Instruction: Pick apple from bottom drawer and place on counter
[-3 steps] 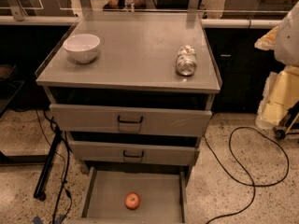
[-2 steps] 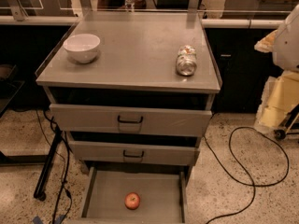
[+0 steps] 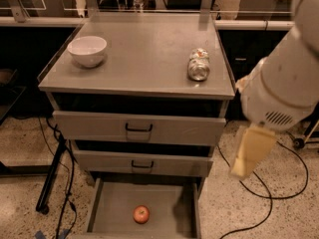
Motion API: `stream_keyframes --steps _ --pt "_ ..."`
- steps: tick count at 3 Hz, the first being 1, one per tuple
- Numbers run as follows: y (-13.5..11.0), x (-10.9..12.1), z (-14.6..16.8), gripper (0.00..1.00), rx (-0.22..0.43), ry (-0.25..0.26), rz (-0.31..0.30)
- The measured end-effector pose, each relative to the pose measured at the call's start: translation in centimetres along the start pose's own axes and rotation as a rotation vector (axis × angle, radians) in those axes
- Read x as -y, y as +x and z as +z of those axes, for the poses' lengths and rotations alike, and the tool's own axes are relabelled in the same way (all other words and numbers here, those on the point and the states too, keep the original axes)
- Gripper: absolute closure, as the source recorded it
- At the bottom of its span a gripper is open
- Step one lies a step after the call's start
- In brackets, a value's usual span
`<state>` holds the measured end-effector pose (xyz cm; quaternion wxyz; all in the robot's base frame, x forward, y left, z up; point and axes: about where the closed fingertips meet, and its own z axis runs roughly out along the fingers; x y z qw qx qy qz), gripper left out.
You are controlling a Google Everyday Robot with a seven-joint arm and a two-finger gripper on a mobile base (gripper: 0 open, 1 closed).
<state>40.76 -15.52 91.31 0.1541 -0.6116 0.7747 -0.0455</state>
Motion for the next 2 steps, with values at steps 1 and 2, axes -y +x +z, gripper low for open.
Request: stream_keyframes --steps 1,2 --pt "0.33 -1.14 1.57 0.0 -0.018 -0.03 -0.007" --pt "0.33 -1.14 1.58 0.0 -0.018 -0.03 -0.007"
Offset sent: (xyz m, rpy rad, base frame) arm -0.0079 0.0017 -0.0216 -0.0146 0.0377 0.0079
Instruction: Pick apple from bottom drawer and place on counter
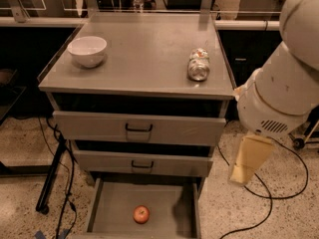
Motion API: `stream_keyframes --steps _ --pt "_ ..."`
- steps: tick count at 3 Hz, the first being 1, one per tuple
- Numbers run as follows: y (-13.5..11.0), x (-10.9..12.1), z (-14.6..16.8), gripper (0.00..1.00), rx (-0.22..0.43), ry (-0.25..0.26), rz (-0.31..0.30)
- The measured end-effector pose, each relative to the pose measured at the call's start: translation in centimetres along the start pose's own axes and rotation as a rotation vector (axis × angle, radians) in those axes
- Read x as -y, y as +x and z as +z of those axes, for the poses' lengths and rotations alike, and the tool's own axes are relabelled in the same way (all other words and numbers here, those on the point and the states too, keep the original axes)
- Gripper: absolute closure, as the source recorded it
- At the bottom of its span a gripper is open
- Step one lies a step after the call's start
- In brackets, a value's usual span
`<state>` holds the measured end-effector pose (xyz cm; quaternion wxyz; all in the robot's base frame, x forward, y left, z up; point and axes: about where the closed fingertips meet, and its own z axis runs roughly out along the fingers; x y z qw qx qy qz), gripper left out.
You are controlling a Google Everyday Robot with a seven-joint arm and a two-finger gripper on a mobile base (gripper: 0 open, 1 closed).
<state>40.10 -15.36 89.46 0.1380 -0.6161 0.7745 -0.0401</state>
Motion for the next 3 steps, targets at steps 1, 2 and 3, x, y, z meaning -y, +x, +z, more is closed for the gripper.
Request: stream_keyframes --steps 1,2,3 --pt "-1.0 -1.9 3.4 0.0 -0.001 -0.038 -0.001" --pt "-5.1 -6.1 14.2 0.0 -0.003 -0.122 -0.02" --pt "-5.2 -6.2 14.3 0.0 -0.002 -0.122 -0.018"
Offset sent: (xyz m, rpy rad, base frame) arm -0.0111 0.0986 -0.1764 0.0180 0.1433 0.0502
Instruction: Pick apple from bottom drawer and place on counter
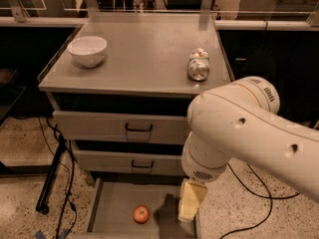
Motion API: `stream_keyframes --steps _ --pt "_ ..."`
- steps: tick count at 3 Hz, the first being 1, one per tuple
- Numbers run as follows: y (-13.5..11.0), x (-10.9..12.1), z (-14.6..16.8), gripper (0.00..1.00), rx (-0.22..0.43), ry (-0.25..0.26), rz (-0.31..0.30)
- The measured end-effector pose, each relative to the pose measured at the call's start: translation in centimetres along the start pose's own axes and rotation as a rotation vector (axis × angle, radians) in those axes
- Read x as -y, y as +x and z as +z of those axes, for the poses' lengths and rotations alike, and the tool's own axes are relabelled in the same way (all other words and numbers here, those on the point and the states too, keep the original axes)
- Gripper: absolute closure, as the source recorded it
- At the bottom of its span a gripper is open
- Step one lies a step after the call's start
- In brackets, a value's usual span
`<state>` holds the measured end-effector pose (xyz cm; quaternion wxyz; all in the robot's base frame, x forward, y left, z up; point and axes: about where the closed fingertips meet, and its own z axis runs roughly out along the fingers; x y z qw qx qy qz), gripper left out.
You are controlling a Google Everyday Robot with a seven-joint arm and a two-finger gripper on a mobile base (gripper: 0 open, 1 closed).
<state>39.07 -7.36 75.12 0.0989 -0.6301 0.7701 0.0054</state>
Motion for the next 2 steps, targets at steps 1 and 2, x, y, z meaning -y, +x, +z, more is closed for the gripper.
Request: stream_keyframes --steps 1,2 --pt "-0.2 -1.1 3.0 0.0 0.043 -0.05 0.017" --pt "-0.8 -2.3 8.3 0.0 0.088 -0.086 0.035"
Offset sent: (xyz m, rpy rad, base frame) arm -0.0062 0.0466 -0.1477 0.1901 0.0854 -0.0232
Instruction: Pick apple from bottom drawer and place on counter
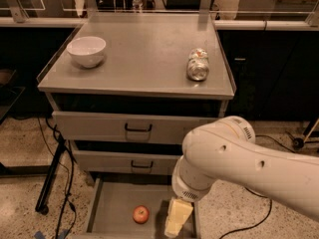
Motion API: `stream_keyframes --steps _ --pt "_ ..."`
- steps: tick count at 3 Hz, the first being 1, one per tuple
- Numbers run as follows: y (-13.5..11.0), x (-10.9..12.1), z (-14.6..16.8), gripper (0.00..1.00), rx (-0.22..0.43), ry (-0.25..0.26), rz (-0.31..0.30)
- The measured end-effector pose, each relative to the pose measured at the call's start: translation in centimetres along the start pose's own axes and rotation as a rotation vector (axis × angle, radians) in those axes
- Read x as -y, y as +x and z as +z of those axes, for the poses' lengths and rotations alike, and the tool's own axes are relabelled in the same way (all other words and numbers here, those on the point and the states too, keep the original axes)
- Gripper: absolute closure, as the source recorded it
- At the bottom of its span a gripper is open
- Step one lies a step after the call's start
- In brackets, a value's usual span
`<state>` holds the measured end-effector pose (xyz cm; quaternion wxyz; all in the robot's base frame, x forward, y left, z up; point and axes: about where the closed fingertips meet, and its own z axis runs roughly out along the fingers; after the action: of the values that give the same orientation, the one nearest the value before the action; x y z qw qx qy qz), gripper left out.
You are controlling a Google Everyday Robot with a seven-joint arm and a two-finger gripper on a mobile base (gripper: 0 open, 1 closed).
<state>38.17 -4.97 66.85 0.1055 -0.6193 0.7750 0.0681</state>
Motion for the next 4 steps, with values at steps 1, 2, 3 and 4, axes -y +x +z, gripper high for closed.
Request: stream_keyframes --steps 1,2,3,4 --pt "-1.4 0.1 4.1 0.0 0.052 -0.005 -0.005" --pt "-1.4 0.1 4.1 0.0 0.052 -0.005 -0.005" --pt "-1.2 1.0 6.6 0.0 0.08 -0.004 0.004" --pt "-1.2 2.8 10.8 0.0 0.122 -0.007 0.025"
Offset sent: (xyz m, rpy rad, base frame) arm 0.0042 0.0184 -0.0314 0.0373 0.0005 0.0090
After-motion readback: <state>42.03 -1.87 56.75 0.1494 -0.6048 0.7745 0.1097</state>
